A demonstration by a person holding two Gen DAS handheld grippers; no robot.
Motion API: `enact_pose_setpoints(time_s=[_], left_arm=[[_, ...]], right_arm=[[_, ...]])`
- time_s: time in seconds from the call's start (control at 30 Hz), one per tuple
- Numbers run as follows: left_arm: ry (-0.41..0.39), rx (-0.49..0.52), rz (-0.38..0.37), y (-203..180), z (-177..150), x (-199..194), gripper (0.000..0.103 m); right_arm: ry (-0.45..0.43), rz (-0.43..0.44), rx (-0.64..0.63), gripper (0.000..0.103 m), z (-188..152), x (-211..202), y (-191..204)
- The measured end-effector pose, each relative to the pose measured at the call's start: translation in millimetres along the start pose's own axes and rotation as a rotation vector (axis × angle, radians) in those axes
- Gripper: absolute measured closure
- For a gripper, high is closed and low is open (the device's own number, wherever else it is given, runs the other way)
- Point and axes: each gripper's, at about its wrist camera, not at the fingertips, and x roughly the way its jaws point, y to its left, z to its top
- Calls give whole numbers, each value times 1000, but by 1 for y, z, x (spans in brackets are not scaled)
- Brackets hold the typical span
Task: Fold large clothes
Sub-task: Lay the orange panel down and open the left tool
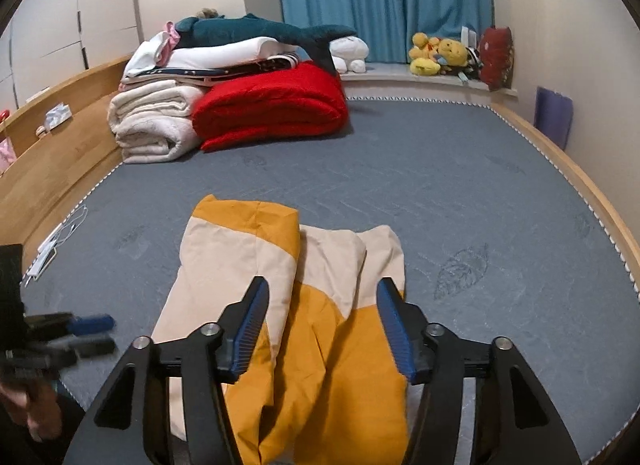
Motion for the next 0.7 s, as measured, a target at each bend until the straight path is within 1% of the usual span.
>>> enact_pose_setpoints(time_s=[0.07, 0.1, 0.17, 0.2, 0.27, 0.3, 0.4, 0.47, 0.53, 0.63, 0.7], left_arm=[[7, -40, 29, 13, 1, -1, 57], [18, -54, 35, 16, -1, 2, 57], [61, -69, 47, 20, -3, 9, 57], [84, -70, 55, 21, -5, 14, 57], [132, -63, 66, 17, -7, 27, 57], [143, -56, 68, 15, -8, 30, 57], [162, -20, 71, 4, -10, 35, 57], [165, 0, 74, 3, -16, 35, 57], [173, 13, 75, 1, -18, 36, 57], [183, 28, 83, 0, -20, 37, 57], [189, 31, 88, 0, -19, 41, 57]], right_arm=[[42, 31, 48, 38, -1, 10, -4], [91, 55, 81, 37, -3, 21, -8], [184, 63, 98, 37, -11, 41, -9], [250, 59, 102, 37, -18, 55, -9], [341, 74, 129, 37, -29, 74, -10], [403, 97, 159, 37, -36, 86, -10], [463, 170, 211, 37, -43, 101, -9], [509, 201, 244, 37, -49, 111, -9], [535, 241, 306, 37, -53, 117, -12], [559, 254, 328, 37, -58, 124, -15], [604, 237, 316, 37, -66, 130, -15]])
